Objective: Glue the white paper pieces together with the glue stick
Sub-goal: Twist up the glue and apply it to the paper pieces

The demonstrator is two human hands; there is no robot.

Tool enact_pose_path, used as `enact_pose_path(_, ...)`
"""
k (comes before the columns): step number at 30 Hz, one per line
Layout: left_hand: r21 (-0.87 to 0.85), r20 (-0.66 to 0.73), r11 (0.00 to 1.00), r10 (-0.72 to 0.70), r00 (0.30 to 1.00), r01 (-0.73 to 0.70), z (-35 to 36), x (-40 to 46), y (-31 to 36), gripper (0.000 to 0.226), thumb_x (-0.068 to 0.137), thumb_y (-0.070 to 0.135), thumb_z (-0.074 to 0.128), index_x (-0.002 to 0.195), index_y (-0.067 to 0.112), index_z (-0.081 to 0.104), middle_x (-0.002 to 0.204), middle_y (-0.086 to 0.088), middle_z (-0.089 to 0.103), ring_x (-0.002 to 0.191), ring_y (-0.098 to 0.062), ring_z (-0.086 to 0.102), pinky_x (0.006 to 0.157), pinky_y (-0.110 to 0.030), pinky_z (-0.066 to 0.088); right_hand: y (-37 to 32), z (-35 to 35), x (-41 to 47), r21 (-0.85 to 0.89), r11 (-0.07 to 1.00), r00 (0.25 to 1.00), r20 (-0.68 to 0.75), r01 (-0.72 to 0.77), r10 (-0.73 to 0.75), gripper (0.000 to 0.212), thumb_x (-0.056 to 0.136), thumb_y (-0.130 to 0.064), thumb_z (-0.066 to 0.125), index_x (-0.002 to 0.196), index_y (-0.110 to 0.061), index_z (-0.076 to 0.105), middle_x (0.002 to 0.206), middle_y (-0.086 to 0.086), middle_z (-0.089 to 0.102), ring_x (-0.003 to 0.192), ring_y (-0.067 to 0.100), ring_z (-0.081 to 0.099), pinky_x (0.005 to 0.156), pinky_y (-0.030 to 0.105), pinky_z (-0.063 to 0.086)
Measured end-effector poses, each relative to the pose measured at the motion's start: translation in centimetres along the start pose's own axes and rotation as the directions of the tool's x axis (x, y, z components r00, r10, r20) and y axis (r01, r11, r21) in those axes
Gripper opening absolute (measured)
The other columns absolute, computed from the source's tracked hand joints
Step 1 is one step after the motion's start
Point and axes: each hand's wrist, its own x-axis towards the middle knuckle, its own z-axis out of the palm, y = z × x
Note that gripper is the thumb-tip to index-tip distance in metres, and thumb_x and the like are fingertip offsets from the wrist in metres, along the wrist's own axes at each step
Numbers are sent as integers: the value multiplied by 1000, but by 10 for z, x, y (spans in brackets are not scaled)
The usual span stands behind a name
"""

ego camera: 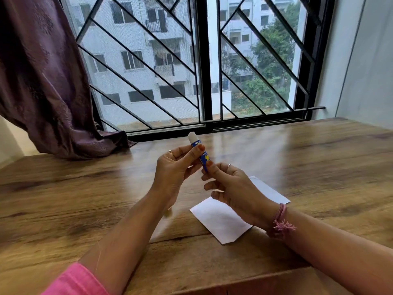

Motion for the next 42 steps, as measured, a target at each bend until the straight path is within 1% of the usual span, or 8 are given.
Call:
enact_pose_path(4,15,-4,1000,5,1000,-5,0,0,0,27,67,30,79,87,13,76,84,-8,75,77,-19,72,69,-25,57,-2,1,-1,39,998,997,62,-55,53,48,77,-52,55,100,-12,67,87,0,70,70,9,64,60,21,46)
enact_pose_path(9,17,-3,1000,1,1000,-1,-2,0,0,23,70,26,78,88,12,76,86,-10,75,81,-21,73,67,-23,57,-2,1,-2,-77,996,998,-52,42,-46,47,70,-40,71,110,-16,61,92,-5,70,71,3,65,60,17,51)
enact_pose_path(15,17,10,1000,5,1000,-5,-1,-1,-2,22,67,27,79,86,15,77,89,-10,76,85,-22,73,71,-23,56,0,-5,0,-118,991,995,-71,57,-65,22,82,-28,68,101,-16,67,80,-8,69,68,-2,61,60,15,49)
enact_pose_path(25,19,35,1000,2,999,-3,-1,-1,-3,28,61,33,83,84,16,77,86,-7,76,80,-18,72,71,-25,56,-3,-5,3,217,976,997,82,-31,14,39,79,-30,67,107,-3,65,98,7,71,92,15,68,71,20,54)
enact_pose_path(34,142,206,989,11,978,-41,-5,2,-5,33,69,34,77,97,17,71,92,-3,75,87,-18,71,73,-24,56,-12,-10,5,413,910,994,106,-37,-7,43,83,-17,63,122,-1,56,89,9,71,76,15,69,68,22,57)
enact_pose_path(36,404,258,912,-39,965,-71,-8,3,-2,51,66,39,77,111,18,64,92,4,72,85,-12,70,73,-21,55,-17,-13,5,433,901,999,31,11,-27,34,85,-17,62,115,-2,62,85,9,69,72,13,68,66,21,56)
enact_pose_path(39,765,361,599,-96,928,-236,-16,3,3,71,63,45,78,125,22,52,98,8,65,85,-7,65,74,-19,54,-27,-19,4,485,872,994,-107,61,-10,19,82,-14,65,98,-4,69,75,5,66,64,10,65,61,19,55)
enact_pose_path(42,820,523,344,-122,844,-458,-22,2,7,48,76,40,77,119,28,61,105,13,62,97,-2,58,84,-23,51,-36,-26,2,539,833,977,-214,128,-12,7,80,-9,66,82,-5,71,69,2,60,59,7,61,58,19,54)
